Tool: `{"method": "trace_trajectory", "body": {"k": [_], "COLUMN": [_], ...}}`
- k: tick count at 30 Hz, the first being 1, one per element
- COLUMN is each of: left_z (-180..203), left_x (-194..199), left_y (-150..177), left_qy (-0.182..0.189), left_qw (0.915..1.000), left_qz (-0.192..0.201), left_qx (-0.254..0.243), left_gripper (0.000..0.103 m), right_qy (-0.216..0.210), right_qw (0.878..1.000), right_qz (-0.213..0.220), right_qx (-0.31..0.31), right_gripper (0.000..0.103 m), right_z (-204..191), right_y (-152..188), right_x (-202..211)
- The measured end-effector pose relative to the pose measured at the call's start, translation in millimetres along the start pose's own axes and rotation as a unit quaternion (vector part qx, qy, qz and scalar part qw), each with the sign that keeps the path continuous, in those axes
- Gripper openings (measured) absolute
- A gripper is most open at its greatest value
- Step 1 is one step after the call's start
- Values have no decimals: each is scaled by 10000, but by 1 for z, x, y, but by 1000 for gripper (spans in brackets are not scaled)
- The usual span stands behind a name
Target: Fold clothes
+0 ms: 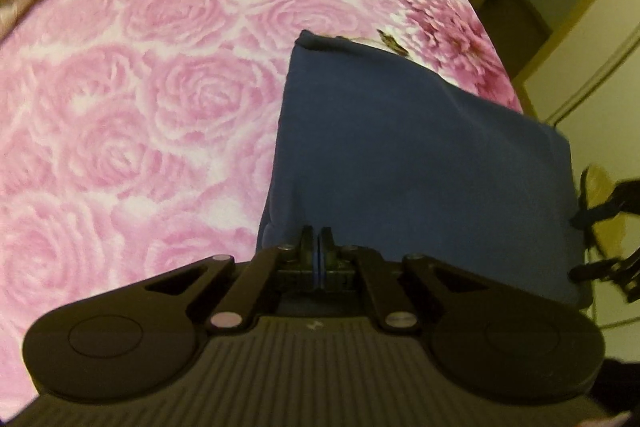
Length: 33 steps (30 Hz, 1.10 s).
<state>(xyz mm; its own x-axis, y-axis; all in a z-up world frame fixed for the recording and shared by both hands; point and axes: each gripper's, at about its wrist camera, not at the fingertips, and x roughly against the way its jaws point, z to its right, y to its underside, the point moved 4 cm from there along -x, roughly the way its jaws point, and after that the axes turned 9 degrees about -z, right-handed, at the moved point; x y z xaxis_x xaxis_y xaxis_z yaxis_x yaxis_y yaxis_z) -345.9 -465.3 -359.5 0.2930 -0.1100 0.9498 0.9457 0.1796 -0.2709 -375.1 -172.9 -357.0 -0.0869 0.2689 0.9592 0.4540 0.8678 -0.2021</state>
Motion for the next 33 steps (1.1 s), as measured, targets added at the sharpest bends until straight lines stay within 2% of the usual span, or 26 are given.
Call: {"method": "trace_trajectory", "body": {"k": [3,7,12,15,17,18,19,20,23,26,30,32,33], "left_z": [6,15,22,28,34,38,44,49,63,74,86,91,94], "left_x": [7,21,36,40,41,42,42,42,30,14,1,0,0], "left_y": [2,4,6,10,14,17,23,31,57,78,91,92,92], "left_qy": [-186,-484,-668,-877,-1076,-1231,-1408,-1569,-1956,-2074,-2085,-2158,-2228], "left_qw": [9997,9979,9951,9906,9843,9780,9684,9567,9149,8862,8665,8616,8561], "left_qz": [-28,-134,-141,-120,-42,63,191,317,469,395,321,350,389], "left_qx": [-156,-409,-713,-1046,-1396,-1685,-2051,-2431,-3500,-4125,-4524,-4580,-4647], "left_gripper": [5,13,15,25,43,51,67,78,83,83,83,84,84], "right_qy": [-29,-134,-138,-51,77,200,334,468,661,702,604,588,618], "right_qw": [10000,9998,9995,9992,9986,9979,9968,9953,9904,9880,9907,9924,9923], "right_qz": [53,-44,-1,15,15,42,75,107,106,40,2,23,38], "right_qx": [76,130,286,397,515,617,726,836,1207,1373,1218,1082,1070], "right_gripper": [78,78,78,78,78,89,96,100,100,100,100,100,100], "right_z": [-15,-38,-63,-71,-76,-79,-81,-84,-91,-95,-93,-89,-87], "right_y": [8,13,14,11,10,10,10,10,11,14,15,15,16], "right_x": [7,9,19,19,17,15,13,11,-1,-14,-16,-9,-5]}}
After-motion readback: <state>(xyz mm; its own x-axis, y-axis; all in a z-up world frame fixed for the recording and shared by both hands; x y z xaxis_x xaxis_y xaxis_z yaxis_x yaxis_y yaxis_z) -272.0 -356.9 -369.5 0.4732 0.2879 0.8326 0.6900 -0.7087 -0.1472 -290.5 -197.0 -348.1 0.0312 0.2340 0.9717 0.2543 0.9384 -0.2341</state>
